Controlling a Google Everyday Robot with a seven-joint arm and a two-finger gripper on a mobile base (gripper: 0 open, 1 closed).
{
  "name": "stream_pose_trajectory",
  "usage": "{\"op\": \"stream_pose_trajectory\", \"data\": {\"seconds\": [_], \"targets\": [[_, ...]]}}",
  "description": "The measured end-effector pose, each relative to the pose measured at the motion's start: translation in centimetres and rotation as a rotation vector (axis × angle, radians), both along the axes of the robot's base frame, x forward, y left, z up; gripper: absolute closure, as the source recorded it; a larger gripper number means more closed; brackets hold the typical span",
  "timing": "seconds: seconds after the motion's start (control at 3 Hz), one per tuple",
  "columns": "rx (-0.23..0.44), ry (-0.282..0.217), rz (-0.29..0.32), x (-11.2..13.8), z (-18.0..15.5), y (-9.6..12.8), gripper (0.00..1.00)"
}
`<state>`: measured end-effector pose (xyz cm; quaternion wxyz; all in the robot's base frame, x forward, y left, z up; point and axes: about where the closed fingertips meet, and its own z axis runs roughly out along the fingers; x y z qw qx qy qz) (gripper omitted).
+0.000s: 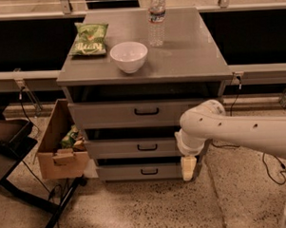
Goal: Open middle drawer
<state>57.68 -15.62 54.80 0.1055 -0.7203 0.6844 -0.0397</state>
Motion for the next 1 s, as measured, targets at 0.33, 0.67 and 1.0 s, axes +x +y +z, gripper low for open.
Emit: {"op": "stream_pose_trajectory", "data": {"seconds": [0.33, 0.67, 1.0], "targets": [[0.020, 0.070, 0.006, -0.7, -3.7, 1.2, 0.00], [0.034, 0.085, 0.017, 0.3, -5.7, 2.1, 0.00], [0.020, 0.073, 0.034, 3.0, -6.7, 2.5, 0.00]]}}
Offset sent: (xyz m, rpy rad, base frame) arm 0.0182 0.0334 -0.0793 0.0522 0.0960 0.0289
